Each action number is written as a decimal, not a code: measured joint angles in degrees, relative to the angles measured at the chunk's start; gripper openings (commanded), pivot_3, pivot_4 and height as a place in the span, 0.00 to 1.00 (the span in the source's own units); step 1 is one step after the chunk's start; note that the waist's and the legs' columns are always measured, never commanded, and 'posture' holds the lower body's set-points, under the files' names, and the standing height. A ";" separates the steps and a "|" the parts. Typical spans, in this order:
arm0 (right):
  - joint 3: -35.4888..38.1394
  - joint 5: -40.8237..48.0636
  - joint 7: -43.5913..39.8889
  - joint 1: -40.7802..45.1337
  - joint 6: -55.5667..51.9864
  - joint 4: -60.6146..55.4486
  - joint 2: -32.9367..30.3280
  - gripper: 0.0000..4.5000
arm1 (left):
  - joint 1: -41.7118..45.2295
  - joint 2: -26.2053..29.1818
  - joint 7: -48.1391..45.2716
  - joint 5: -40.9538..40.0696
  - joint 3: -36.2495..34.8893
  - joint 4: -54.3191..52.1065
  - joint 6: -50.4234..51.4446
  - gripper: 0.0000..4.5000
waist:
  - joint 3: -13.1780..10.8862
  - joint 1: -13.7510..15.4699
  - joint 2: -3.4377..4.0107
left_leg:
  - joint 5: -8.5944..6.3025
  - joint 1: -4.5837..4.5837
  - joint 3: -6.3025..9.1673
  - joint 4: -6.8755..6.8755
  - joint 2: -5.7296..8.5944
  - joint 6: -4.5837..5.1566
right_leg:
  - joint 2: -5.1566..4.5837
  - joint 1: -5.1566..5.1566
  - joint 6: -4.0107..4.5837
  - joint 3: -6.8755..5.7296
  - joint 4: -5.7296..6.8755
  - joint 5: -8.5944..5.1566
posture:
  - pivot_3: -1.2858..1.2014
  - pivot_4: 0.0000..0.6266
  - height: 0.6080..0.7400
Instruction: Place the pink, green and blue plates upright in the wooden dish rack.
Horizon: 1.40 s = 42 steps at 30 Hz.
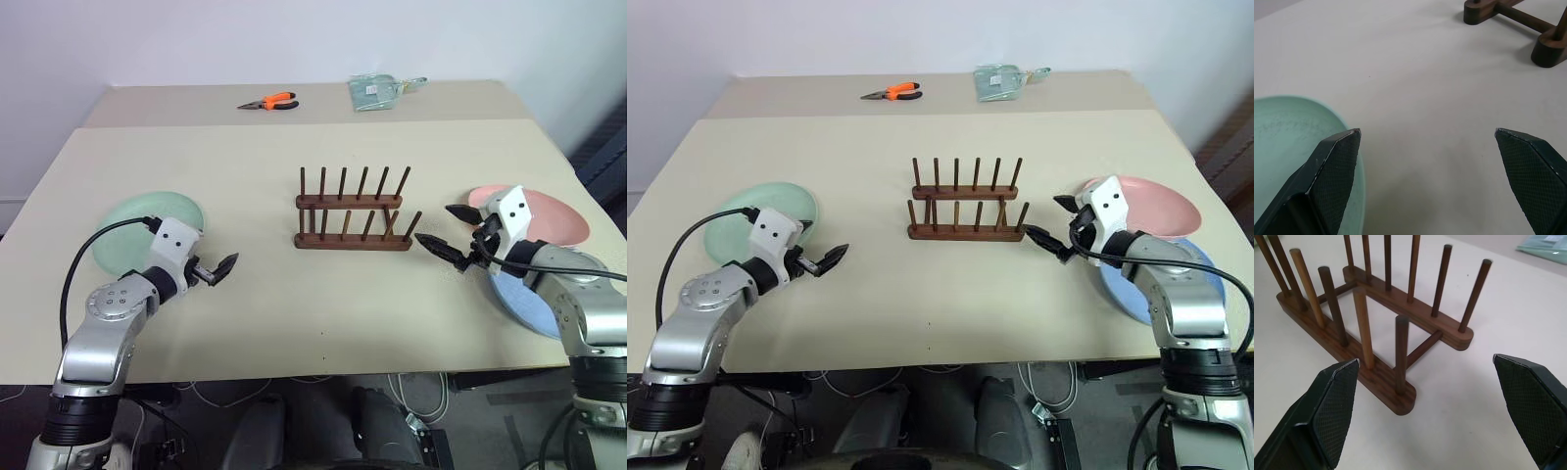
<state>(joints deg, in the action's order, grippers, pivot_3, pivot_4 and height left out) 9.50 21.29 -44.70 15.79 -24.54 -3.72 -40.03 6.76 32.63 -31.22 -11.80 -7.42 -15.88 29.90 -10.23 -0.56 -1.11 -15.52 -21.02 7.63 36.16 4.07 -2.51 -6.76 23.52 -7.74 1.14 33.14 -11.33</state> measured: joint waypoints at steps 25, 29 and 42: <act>2.29 1.58 6.13 -20.18 -8.95 -23.82 1.57 0.99 | 36.28 -11.44 -25.48 7.69 22.41 51.60 -23.65 1.00 | 0.08 1.48 -0.02 | -0.03 -0.24 0.05 0.23 0.09 0.09 | -0.03 0.02 -0.30 -0.11 -0.03 0.05 | 0.52 0.24 1.00; 2.62 2.14 9.03 -23.05 -10.84 -29.07 3.02 1.00 | 39.63 -14.97 -27.72 8.01 22.10 59.93 -27.85 0.70 | 0.10 1.38 0.00 | -0.03 -0.21 0.06 0.27 0.08 0.09 | -0.03 0.00 -0.36 -0.11 -0.01 0.02 | 0.52 0.24 1.00; 4.15 2.63 6.48 -22.65 -12.52 -29.65 -2.24 1.00 | 30.21 -12.12 -35.26 8.48 23.23 44.15 -28.48 0.17 | 0.14 1.28 0.00 | -0.06 -0.23 0.11 0.27 0.07 0.13 | -0.02 -0.01 -0.19 -0.14 0.01 0.12 | 0.52 0.24 1.00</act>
<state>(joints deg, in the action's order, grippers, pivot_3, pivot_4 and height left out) 13.65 23.91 -38.22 -6.86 -37.06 -33.37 -42.27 36.97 20.51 -66.48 -3.32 15.81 28.27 1.42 -10.09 0.71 -1.11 -15.58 -21.25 7.74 36.43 4.13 -2.38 -6.78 23.50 -7.93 1.00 33.15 -11.21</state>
